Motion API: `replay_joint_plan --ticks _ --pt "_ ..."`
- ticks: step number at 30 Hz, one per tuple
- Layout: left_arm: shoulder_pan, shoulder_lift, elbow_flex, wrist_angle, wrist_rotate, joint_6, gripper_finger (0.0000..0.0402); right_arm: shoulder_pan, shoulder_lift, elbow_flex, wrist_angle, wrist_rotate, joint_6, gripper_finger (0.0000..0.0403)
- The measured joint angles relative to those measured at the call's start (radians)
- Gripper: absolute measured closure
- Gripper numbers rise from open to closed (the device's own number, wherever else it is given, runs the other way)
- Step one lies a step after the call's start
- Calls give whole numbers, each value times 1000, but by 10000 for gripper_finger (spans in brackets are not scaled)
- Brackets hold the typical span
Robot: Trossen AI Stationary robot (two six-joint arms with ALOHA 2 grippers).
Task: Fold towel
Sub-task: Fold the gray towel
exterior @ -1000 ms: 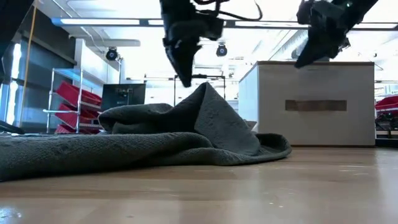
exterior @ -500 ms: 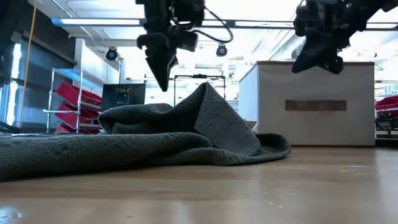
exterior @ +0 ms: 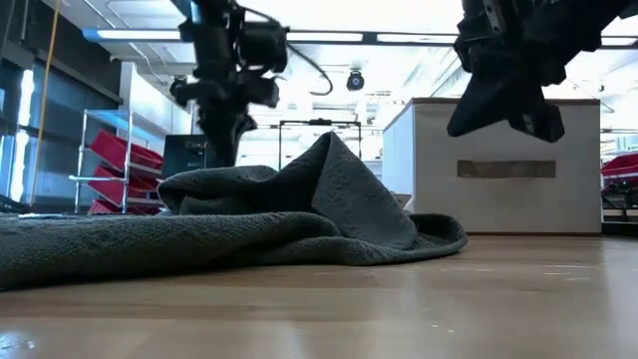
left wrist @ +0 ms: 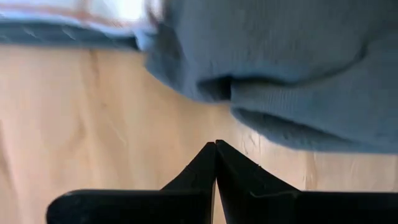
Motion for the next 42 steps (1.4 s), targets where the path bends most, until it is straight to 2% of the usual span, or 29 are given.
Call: replay_joint_plan --ticks 4,7,15,19,25,30,35,42 --pt "-23 -1 -84 91 4 -1 401 16 105 60 -4 -35 -22 403" --pt "-39 0 -141 143 48 -11 401 16 160 78 2 -38 -31 403" --pt "-75 -1 -242 274 82 -65 401 13 224 82 38 59 -53 403" --pt "-78 0 -281 295 119 -97 401 -4 264 82 61 39 -44 403" --pt "-90 0 -315 292 120 -170 401 -14 337 82 175 26 -50 403" --pt "-115 -6 -346 303 111 -224 401 -24 394 81 179 0 -4 403" --pt "-155 -6 -371 311 91 -285 401 -26 395 83 125 -10 46 403" --pt "-234 -8 -392 349 71 -429 401 -26 349 84 -66 -14 125 403"
